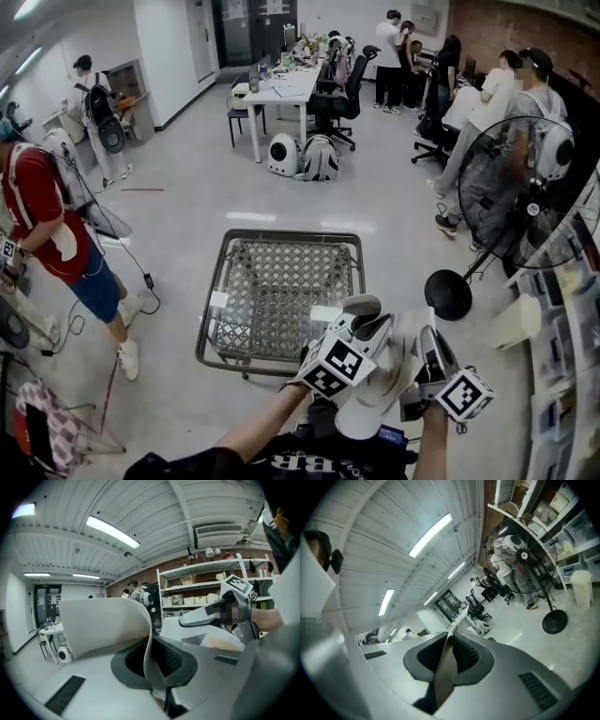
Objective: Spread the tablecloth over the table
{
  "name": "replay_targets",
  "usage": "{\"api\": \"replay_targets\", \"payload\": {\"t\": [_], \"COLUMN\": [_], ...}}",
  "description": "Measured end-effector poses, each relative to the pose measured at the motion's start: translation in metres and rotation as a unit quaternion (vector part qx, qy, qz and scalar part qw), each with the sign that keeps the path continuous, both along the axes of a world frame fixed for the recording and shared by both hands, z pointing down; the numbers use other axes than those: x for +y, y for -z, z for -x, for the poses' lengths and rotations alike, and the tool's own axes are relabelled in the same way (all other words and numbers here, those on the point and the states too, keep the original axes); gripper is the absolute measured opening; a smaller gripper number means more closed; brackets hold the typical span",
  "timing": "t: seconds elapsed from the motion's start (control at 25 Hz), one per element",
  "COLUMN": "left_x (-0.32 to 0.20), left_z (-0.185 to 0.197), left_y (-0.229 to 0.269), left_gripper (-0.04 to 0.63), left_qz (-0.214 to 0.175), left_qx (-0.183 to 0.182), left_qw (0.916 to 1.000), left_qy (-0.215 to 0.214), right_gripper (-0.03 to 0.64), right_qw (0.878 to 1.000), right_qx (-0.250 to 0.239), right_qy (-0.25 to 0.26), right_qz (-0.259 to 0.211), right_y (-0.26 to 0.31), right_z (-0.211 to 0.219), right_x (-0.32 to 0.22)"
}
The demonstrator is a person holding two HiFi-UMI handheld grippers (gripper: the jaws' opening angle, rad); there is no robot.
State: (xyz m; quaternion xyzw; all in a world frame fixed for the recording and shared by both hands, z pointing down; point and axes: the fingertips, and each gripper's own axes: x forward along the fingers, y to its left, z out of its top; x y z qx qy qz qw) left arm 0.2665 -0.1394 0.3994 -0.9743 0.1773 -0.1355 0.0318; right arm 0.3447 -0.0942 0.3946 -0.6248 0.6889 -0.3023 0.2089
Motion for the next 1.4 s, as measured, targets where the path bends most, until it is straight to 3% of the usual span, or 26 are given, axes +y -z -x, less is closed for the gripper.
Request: {"api": "replay_targets", "payload": {"t": [0.4,0.56,0.8,0.96,1.08,1.4], "left_x": [-0.131,-0.214,-0.322,-0.378,-0.405,-0.444], "left_z": [-0.037,-0.044,-0.014,0.030,0.075,0.249], "left_y": [-0.014,-0.002,0.026,0.049,0.067,0.074], "left_gripper": [0.020,0.020,0.020,0.021,0.025,0.028], "left_qz": [0.007,-0.002,-0.046,-0.072,-0.085,-0.114], "left_qx": [-0.019,-0.012,0.000,0.012,0.023,-0.012], "left_qw": [0.9994,0.9971,0.9856,0.9679,0.9487,0.8777], "left_qy": [0.028,0.076,0.162,0.241,0.304,0.465], "right_gripper": [0.044,0.044,0.043,0.043,0.043,0.044], "right_qw": [1.000,1.000,0.996,0.990,0.986,0.973], "right_qx": [-0.011,-0.007,0.011,-0.003,-0.016,-0.057], "right_qy": [-0.002,0.013,0.050,0.109,0.136,0.203], "right_qz": [-0.003,-0.025,-0.069,-0.086,-0.091,-0.098], "right_y": [-0.004,0.007,0.022,0.021,0.026,0.020], "right_z": [-0.052,-0.070,-0.069,-0.043,-0.024,0.030], "right_x": [-0.126,-0.186,-0.263,-0.303,-0.318,-0.348]}}
